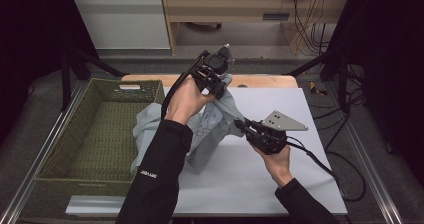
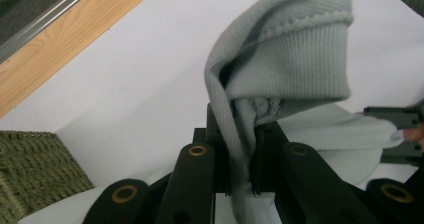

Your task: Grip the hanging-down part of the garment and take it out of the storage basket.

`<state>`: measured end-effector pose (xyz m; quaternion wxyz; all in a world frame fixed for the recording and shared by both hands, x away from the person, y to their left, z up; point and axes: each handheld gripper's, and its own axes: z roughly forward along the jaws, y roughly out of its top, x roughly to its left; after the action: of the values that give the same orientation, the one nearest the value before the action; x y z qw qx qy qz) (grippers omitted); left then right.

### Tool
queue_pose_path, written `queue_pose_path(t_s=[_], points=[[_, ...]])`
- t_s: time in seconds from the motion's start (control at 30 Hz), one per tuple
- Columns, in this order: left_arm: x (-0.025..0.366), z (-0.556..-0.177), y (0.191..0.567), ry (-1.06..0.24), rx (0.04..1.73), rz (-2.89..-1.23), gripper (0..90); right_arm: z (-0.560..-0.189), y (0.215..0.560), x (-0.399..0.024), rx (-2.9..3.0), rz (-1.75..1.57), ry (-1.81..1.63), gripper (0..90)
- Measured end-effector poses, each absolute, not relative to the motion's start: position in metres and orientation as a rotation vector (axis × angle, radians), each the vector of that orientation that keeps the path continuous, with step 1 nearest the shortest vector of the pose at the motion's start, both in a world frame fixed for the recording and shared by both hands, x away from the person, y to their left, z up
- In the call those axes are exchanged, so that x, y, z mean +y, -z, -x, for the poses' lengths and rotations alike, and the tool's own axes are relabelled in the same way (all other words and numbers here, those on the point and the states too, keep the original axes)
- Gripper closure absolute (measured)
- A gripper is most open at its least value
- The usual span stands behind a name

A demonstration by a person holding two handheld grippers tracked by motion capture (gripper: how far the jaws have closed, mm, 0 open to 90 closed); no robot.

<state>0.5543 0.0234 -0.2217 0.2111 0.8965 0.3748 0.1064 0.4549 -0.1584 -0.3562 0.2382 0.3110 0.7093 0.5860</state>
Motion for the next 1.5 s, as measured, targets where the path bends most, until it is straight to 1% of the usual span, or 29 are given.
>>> queue_pose_path(t_s=[0.2, 1.03, 1.27, 1.4, 1.43, 1.47, 1.5], points=[[0.019, -0.551, 0.219, -0.279, 1.019, -2.476, 80.6, -0.452, 0.346, -0.172, 1.900, -0.855, -1.587, 82.6], [0.003, -0.544, 0.212, -0.263, 0.952, -2.448, 80.6, -0.451, 0.325, -0.198, 1.795, -0.880, -1.531, 82.7], [0.003, -0.545, 0.212, -0.293, 0.974, -2.472, 80.6, -0.451, 0.332, -0.195, 1.829, -0.854, -1.504, 82.0], [0.004, -0.546, 0.215, -0.308, 0.981, -2.475, 80.7, -0.451, 0.345, -0.188, 1.866, -0.856, -1.530, 77.9], [0.004, -0.547, 0.215, -0.314, 0.984, -2.481, 80.7, -0.450, 0.354, -0.183, 1.889, -0.854, -1.541, 66.2], [0.004, -0.547, 0.215, -0.319, 0.987, -2.483, 80.7, -0.450, 0.354, -0.183, 1.889, -0.854, -1.541, 66.2], [0.004, -0.548, 0.216, -0.321, 0.992, -2.485, 80.7, -0.450, 0.357, -0.182, 1.890, -0.845, -1.541, 61.3]])
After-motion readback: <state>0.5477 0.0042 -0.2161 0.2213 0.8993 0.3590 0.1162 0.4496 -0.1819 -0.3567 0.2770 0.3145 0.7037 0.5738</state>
